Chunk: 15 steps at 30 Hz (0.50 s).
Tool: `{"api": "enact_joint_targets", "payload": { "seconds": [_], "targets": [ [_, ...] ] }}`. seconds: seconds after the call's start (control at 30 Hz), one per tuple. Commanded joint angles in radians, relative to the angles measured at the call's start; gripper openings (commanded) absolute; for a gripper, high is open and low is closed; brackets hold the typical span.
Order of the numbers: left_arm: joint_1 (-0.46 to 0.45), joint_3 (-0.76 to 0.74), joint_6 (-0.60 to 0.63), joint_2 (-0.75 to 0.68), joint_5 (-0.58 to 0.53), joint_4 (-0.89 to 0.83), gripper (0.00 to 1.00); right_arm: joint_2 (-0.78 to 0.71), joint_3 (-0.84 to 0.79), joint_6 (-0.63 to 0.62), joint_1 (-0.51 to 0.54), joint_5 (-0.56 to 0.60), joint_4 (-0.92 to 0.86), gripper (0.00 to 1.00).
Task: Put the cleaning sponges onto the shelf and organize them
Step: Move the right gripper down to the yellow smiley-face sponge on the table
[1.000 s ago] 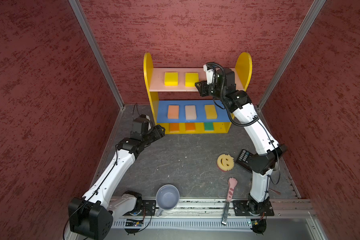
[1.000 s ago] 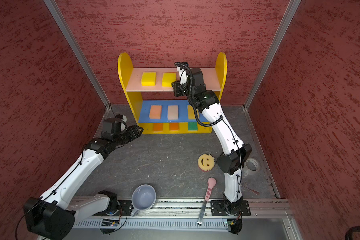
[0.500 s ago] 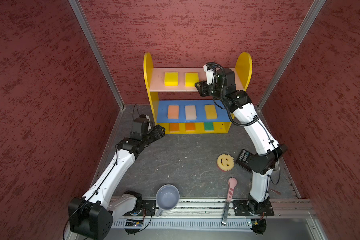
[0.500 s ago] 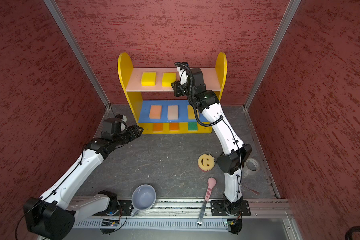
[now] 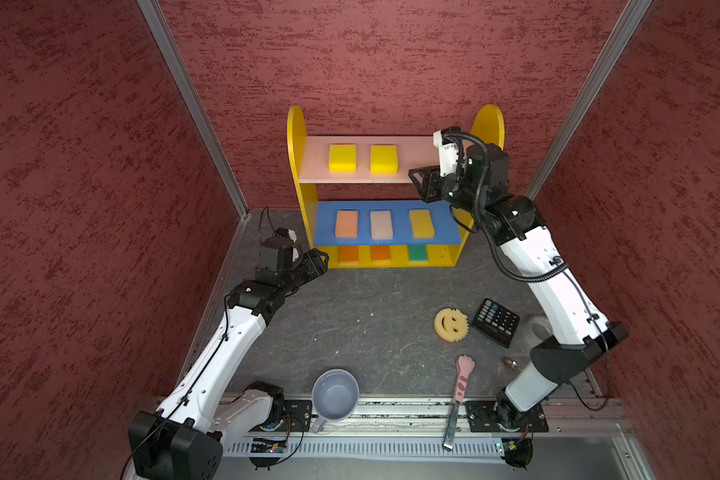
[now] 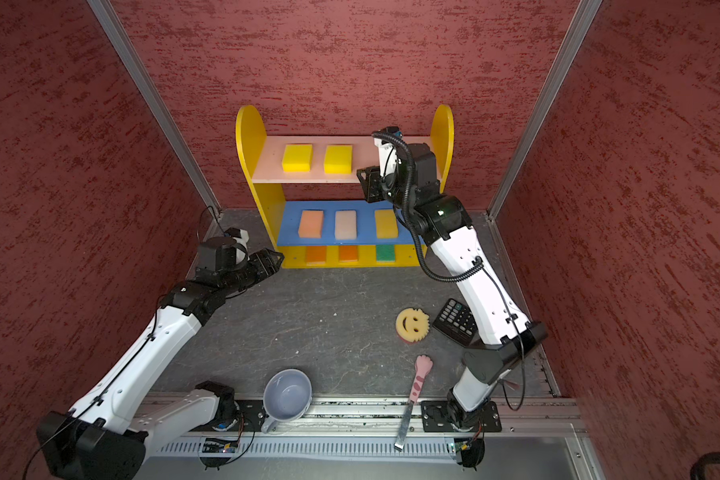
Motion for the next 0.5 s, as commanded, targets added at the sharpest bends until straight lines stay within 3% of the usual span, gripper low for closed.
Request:
{"api": "enact_joint_targets", "payload": {
  "seconds": [0.0,0.27,0.47],
  "targets": [
    [-0.022,-0.017,0.000,-0.020,0.006,-0.006,0.72,-0.121,-0.198,0.061,-0.007,0.063,0.079,0.35],
    [-0.046,-0.058,-0.006,-0.020,0.020,0.034,0.72,-0.477,-0.689,0.132,-0.003,0.341,-0.009,0.39],
    [-0.052,-0.099,-0.026,-0.008,0.038,0.086,0.73,-0.581,-0.996,0.243,-0.003,0.320,-0.076,0.42]
  ]
}}
